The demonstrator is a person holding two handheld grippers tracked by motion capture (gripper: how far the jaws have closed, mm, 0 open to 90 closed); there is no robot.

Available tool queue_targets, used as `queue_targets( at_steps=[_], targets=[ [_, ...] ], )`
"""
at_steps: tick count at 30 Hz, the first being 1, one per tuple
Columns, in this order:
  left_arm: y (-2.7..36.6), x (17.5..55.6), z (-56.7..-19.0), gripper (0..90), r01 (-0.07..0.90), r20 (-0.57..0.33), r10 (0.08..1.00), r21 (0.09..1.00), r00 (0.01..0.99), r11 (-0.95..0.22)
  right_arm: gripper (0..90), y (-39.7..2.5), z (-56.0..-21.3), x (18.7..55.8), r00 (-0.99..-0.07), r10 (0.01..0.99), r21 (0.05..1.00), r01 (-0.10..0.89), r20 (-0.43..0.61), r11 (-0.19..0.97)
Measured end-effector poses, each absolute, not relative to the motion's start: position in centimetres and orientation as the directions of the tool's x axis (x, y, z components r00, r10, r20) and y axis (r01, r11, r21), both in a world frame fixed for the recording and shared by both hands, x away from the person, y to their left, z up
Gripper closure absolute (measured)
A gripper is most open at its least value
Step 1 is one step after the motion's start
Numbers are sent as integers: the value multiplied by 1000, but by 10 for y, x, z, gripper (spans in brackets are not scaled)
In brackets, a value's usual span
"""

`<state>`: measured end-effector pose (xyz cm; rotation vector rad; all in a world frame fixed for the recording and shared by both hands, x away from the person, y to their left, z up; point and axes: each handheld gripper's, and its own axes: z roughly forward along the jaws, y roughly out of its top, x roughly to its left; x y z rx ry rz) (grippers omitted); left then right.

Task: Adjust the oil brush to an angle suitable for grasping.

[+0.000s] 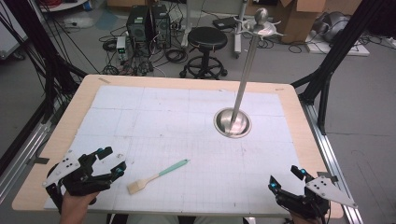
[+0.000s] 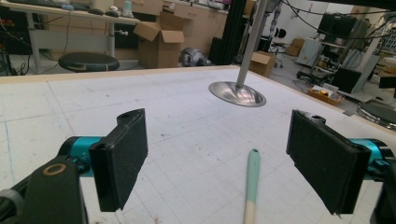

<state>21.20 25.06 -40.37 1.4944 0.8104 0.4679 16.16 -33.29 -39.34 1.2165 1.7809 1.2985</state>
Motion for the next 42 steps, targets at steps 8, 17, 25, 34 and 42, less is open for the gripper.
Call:
queue_targets(
  at_steps=[8,17,25,34,42],
  targets=[
    [248,215,-406,196,214,-199,720,974,665,72,160,-335,-395,162,-389,920,942,323,45,90],
    [242,212,-405,198,220,-191,696,974,692,49,163,-333,-395,162,-399,916,943,319,39,99],
    [228,214,-404,356,234,-171,588,972,791,-32,163,-329,-395,164,-410,912,937,329,28,119],
    [191,216,-406,732,254,-155,508,959,847,-130,163,-327,-396,165,-414,910,934,332,17,134],
    [160,229,-410,896,310,-177,500,930,848,-196,163,-327,-397,167,-405,914,931,341,17,133]
  ],
)
